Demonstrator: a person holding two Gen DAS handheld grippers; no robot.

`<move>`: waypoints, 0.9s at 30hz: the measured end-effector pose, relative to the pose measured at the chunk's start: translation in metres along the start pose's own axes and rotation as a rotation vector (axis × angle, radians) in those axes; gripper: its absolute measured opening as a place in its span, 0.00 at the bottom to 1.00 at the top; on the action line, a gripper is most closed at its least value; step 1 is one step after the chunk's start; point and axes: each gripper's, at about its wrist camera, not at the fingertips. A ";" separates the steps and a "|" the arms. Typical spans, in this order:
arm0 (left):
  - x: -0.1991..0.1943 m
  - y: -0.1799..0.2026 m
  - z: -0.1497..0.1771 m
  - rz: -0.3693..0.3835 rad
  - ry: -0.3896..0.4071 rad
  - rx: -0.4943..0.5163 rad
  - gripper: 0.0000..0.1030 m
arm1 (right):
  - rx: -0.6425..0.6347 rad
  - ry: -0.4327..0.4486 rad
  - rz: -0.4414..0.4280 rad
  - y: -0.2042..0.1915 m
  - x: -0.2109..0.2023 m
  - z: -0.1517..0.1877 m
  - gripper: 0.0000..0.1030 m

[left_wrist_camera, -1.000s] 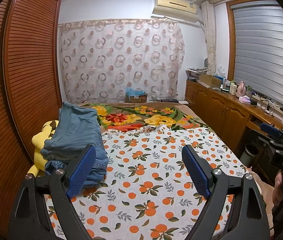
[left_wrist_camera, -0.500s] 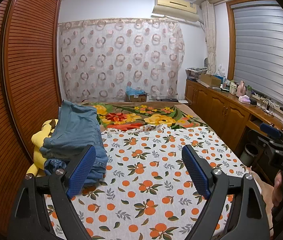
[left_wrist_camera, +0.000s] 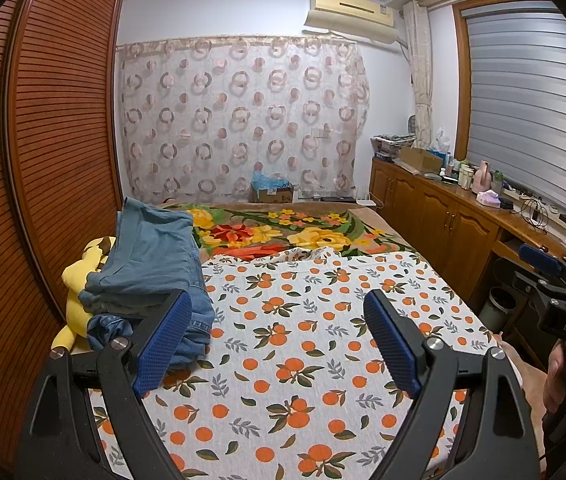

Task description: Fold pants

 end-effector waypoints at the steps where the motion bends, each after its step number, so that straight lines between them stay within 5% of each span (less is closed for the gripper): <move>1: 0.000 0.000 0.000 0.001 -0.001 0.000 0.86 | 0.000 0.000 -0.001 0.000 0.000 0.000 0.85; 27: 0.001 -0.001 0.001 0.000 -0.003 0.000 0.86 | -0.001 0.002 -0.003 -0.003 0.001 0.001 0.85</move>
Point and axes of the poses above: each gripper's, at about its wrist camera, not at the fingertips, and x roughly the way its jaws point, y to its right, z to its underside, and after that the axes turned 5 degrees about -y, right-handed
